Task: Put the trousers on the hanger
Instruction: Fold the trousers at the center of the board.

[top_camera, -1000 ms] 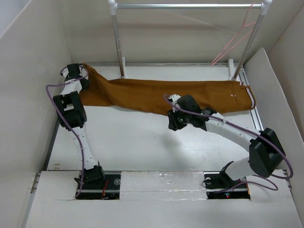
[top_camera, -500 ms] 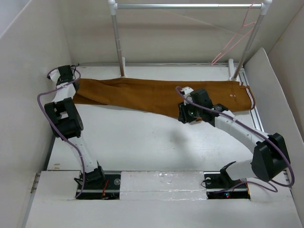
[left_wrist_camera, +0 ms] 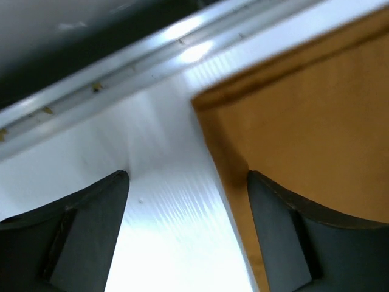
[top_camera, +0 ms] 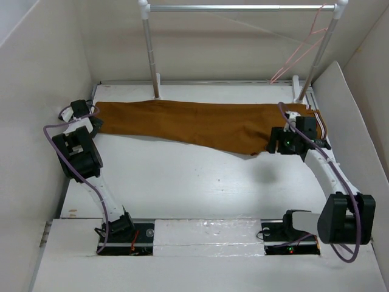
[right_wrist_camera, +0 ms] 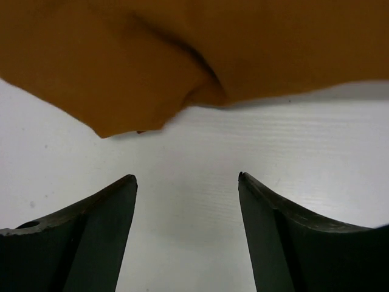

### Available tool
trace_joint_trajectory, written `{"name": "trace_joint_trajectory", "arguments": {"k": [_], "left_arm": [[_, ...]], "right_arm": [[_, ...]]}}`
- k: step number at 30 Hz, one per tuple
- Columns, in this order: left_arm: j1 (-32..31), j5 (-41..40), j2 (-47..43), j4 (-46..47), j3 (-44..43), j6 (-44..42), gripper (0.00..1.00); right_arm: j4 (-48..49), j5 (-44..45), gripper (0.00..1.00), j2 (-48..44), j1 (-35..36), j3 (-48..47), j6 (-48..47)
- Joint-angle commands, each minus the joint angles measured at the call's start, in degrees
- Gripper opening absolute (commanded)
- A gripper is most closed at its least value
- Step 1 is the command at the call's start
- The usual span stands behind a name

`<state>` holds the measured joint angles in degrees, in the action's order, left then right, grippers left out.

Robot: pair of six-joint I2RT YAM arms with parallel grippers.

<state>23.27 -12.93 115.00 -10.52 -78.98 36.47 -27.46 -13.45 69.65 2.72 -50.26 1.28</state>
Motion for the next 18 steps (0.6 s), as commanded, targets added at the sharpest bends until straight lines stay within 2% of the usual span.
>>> {"name": "trace_joint_trajectory", "arguments": {"k": [1,4,5,10,13,14,15,16,18], "left_arm": [[0.55,2.20,-3.56,1.38,3.29,0.36,0.75],[0.55,3.52,-2.94,1.56,4.27,0.36,0.76],[0.55,3.96,-2.77,2.43,4.80,0.27,0.79],[0.55,8.08,0.74,2.26,2.34,0.53,0.80],[-0.06,8.18,2.51,2.00,0.24,1.76,0.72],[-0.76,8.18,2.94,1.91,-0.99,2.03,0.66],[-1.29,8.18,3.73,2.00,-1.52,2.29,0.63],[-1.29,8.44,4.09,2.00,-2.22,2.29,0.62],[-1.82,8.36,4.97,1.91,-4.16,2.55,0.46]], "right_arm": [[6.42,-6.13,0.74,2.24,-13.48,4.29,4.15],[12.24,-10.09,0.77,6.02,-20.10,6.66,8.63],[16.09,-11.06,0.77,7.16,-23.43,6.93,9.70],[22.70,-9.23,0.78,18.12,-27.51,4.04,12.69],[26.04,-8.69,0.73,24.72,-28.12,2.80,15.41],[26.49,-8.78,0.71,26.23,-28.12,1.93,16.20],[26.93,-9.31,0.67,27.63,-28.12,1.66,16.82],[29.98,-9.75,0.53,28.69,-28.12,1.74,17.78],[30.89,-9.40,0.23,29.15,-28.64,2.44,18.67]]}}
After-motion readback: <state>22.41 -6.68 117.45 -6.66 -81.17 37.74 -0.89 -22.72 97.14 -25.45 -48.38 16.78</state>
